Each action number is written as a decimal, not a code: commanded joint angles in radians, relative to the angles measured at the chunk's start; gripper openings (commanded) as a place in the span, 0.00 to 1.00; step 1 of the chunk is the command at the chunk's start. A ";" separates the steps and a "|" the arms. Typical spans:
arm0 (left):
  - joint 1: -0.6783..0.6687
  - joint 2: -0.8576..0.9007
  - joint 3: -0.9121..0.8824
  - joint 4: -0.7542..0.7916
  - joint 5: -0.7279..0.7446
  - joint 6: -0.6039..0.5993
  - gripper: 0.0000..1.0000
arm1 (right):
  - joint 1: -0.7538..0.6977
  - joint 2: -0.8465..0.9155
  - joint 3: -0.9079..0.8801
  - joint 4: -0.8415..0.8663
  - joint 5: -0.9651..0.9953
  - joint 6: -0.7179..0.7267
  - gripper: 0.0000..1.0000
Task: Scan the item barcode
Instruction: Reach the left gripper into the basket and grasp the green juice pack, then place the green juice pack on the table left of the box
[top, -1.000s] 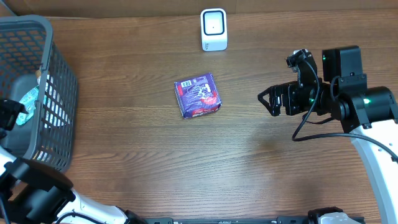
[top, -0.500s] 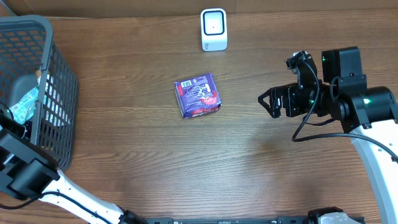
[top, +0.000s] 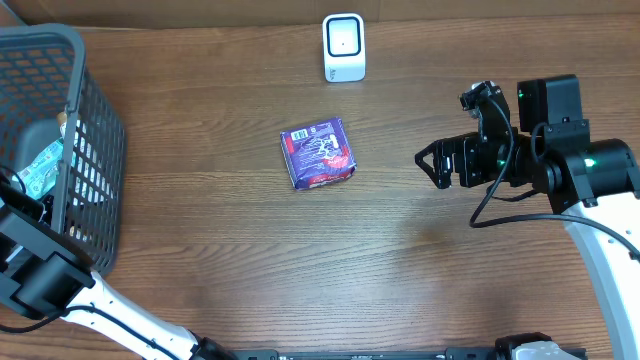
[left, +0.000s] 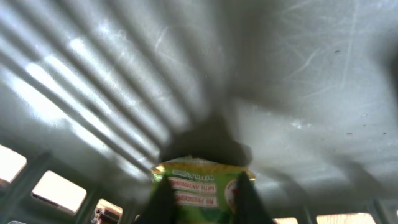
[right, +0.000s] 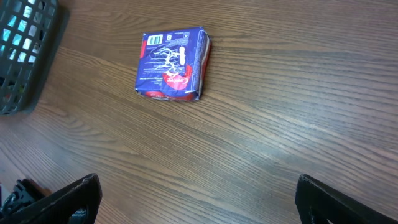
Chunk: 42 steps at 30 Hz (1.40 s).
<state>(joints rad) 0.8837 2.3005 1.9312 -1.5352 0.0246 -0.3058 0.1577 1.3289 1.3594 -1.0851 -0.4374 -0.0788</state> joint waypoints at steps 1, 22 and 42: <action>-0.003 0.016 0.000 0.005 0.005 -0.001 0.04 | 0.004 -0.004 0.027 0.010 0.000 -0.001 1.00; -0.010 -0.005 0.587 -0.131 0.076 0.019 0.04 | 0.004 -0.004 0.027 0.029 -0.001 -0.001 1.00; -0.487 -0.483 0.941 -0.154 0.154 0.061 0.04 | 0.004 -0.004 0.027 0.021 -0.001 -0.001 1.00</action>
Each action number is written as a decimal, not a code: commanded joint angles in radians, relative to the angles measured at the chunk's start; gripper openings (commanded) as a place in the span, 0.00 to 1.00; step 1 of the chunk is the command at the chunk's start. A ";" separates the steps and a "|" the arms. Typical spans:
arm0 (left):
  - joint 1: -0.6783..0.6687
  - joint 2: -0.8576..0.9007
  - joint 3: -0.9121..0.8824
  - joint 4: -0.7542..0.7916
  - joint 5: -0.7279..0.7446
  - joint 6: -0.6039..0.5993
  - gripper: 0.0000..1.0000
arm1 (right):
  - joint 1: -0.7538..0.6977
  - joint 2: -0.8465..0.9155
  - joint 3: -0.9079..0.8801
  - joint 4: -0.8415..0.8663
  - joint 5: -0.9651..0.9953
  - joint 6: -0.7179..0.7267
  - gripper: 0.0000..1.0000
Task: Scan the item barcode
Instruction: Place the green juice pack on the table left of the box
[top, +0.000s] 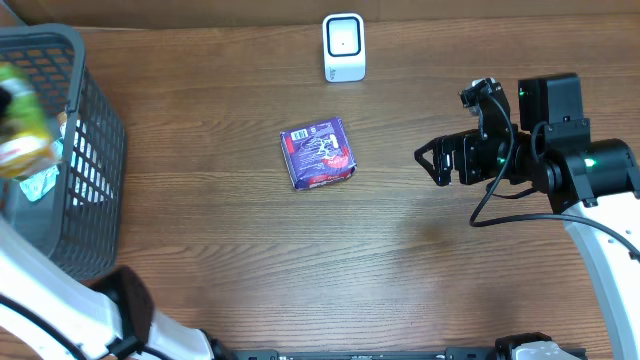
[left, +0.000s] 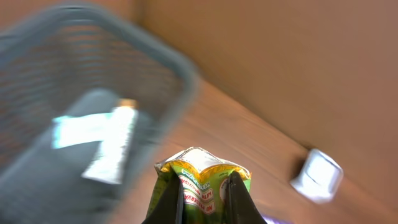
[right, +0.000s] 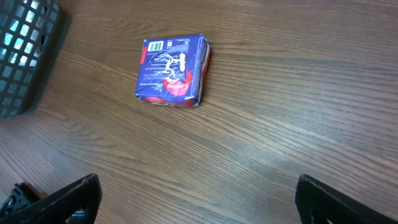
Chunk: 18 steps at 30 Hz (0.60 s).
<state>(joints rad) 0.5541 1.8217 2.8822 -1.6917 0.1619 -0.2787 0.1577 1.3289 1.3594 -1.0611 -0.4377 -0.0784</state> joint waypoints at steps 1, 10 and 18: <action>-0.260 -0.003 -0.037 0.002 0.010 0.032 0.04 | 0.004 -0.004 0.027 -0.004 0.000 -0.001 1.00; -0.683 0.016 -0.647 0.058 -0.218 -0.121 0.04 | 0.004 -0.004 0.027 0.006 0.000 -0.001 1.00; -0.776 0.022 -1.262 0.468 -0.274 -0.261 0.04 | 0.004 -0.004 0.027 0.003 0.000 -0.001 1.00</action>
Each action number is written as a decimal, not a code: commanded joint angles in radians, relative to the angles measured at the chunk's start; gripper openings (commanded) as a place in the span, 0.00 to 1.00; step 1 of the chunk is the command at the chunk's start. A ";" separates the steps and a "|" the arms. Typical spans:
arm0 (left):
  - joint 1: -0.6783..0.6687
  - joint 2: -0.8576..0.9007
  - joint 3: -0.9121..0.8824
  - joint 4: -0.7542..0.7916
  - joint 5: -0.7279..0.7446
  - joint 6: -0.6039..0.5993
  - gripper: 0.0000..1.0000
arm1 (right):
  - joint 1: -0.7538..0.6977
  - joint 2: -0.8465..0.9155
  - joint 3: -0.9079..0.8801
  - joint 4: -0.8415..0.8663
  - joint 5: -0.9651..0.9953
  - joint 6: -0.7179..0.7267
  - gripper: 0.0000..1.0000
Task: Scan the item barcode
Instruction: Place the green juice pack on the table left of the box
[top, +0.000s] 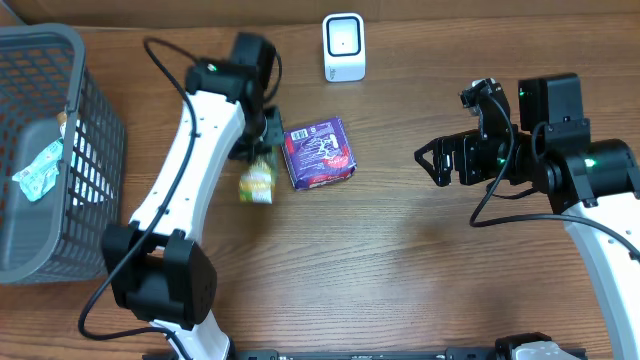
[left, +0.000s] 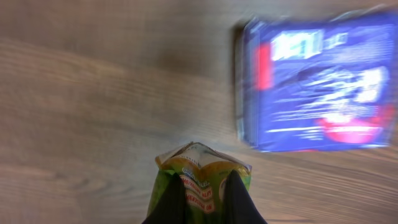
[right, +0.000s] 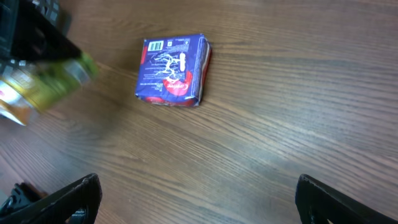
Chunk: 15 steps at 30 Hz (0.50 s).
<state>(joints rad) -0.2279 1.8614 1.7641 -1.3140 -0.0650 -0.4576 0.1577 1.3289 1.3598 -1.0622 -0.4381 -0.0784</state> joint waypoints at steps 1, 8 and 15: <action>0.006 -0.018 -0.211 0.157 -0.047 -0.082 0.04 | 0.004 -0.004 0.027 0.005 0.000 -0.001 1.00; 0.006 -0.018 -0.242 0.238 -0.041 -0.061 0.52 | 0.004 -0.004 0.027 0.006 0.000 -0.001 1.00; 0.086 -0.018 0.300 -0.012 -0.081 0.084 0.56 | 0.004 -0.004 0.027 0.005 0.000 -0.001 1.00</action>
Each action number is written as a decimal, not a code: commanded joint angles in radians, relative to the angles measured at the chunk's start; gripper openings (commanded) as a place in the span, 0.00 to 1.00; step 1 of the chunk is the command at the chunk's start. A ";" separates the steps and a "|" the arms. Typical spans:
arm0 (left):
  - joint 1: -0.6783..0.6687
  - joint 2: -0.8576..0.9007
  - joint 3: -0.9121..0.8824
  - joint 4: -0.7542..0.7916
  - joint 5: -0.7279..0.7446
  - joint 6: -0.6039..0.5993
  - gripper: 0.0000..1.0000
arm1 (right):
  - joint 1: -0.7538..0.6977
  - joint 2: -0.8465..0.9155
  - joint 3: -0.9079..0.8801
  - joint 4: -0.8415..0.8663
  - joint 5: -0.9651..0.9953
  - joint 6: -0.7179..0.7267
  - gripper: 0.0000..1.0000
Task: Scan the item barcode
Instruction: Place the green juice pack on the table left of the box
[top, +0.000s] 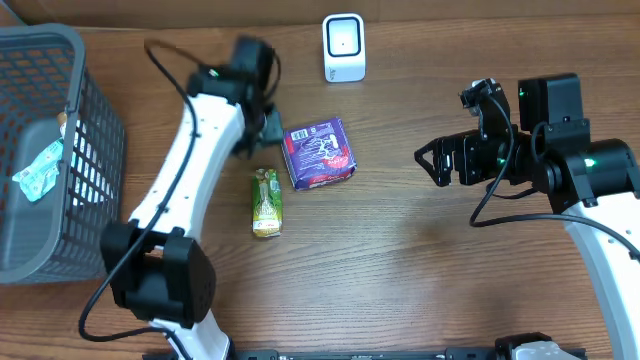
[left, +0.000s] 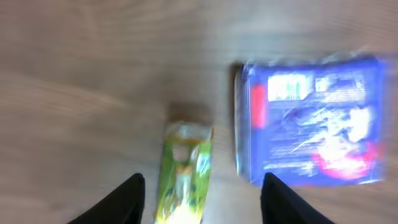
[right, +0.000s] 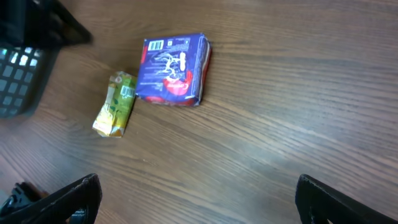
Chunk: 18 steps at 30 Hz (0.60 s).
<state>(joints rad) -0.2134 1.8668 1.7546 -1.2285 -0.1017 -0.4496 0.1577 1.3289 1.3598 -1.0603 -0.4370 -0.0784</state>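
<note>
A green and yellow snack packet (top: 266, 202) lies flat on the wooden table, just left of a purple packet (top: 319, 152) whose barcode faces up. My left gripper (left: 200, 205) hovers open above the green packet (left: 184, 182), fingers wide on either side, holding nothing. The white barcode scanner (top: 343, 47) stands at the table's far edge. At the right, my right gripper (right: 198, 200) is open over bare wood, and its view shows both the green packet (right: 116, 112) and the purple packet (right: 172, 68).
A dark grey mesh basket (top: 92, 170) stands at the left edge with a pale wrapper (top: 36, 166) inside. Brown wooden table (top: 420, 260) stretches between the packets and the right arm.
My left gripper has opened and let go of the green packet, which now lies on the table left of the purple packet. The gripper sits higher than before. The right arm has not moved.
My left gripper was shut on the green packet down inside the basket. Then it held the packet up above the basket. Then it had it over the table beside the purple packet, and now the packet lies released there. The right arm stayed still throughout.
</note>
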 joint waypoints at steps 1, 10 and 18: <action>0.091 -0.024 0.375 -0.125 -0.045 0.081 0.60 | 0.004 -0.004 0.027 0.003 -0.002 -0.001 1.00; 0.669 -0.017 0.831 -0.363 -0.047 0.068 0.99 | 0.004 -0.004 0.027 0.003 -0.002 -0.001 1.00; 0.885 0.060 0.610 -0.302 -0.005 0.141 0.96 | 0.004 -0.004 0.027 0.003 -0.002 -0.001 1.00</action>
<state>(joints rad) 0.6575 1.8767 2.4603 -1.5684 -0.1429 -0.3725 0.1577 1.3289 1.3609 -1.0630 -0.4377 -0.0784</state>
